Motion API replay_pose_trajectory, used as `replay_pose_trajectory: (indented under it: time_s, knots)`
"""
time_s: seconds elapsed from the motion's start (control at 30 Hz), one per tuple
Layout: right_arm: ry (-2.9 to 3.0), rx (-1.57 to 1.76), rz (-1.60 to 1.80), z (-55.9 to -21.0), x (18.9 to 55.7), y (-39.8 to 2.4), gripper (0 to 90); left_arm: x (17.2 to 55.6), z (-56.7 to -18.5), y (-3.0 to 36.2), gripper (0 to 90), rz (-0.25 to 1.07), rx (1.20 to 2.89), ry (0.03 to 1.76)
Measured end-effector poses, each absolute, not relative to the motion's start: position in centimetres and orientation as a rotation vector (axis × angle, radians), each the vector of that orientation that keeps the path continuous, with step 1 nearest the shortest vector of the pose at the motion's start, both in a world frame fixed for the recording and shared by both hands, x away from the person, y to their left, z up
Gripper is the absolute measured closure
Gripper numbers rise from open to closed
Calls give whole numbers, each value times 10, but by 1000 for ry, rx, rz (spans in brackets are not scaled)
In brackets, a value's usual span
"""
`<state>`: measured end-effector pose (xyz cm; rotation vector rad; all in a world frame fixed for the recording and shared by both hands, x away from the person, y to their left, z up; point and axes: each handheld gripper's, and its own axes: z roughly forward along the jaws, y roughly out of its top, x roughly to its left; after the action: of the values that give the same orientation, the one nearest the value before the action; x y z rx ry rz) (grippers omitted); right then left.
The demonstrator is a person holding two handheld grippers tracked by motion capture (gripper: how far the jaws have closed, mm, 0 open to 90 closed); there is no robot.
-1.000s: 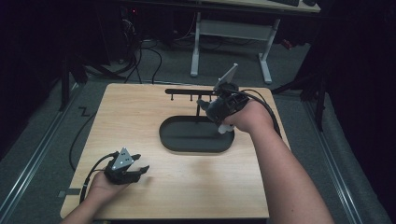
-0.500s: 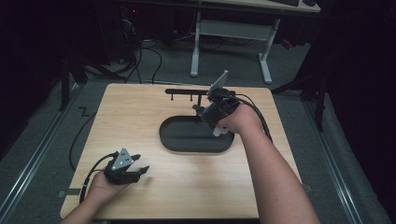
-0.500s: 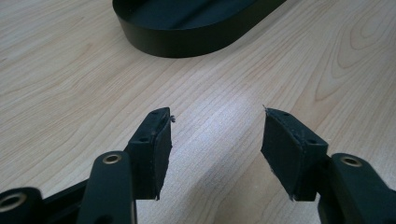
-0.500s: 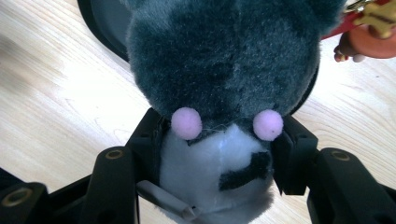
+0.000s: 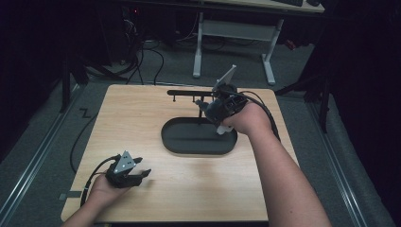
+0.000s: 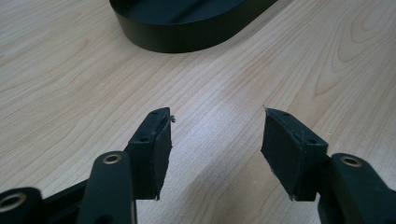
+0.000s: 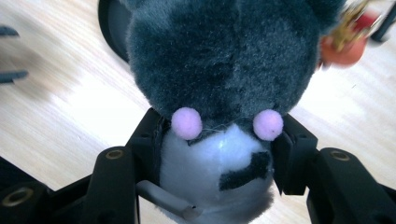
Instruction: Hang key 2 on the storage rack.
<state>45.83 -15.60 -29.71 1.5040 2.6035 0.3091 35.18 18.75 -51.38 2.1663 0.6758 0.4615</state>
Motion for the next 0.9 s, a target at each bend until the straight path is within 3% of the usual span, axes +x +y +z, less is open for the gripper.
replay_pose_trajectory:
  time_s: [0.13,0.4,0.9]
  knots:
    - [2573,1500,334,-291,467,-152,462,352,-513,188,426,463,2159,675]
    - [2617,1521,273,-335,476,-153,466,354,-514,191,427,452,2156,692]
    - [2615,1553,327,-358,484,-152,463,353,-514,190,428,453,2157,688]
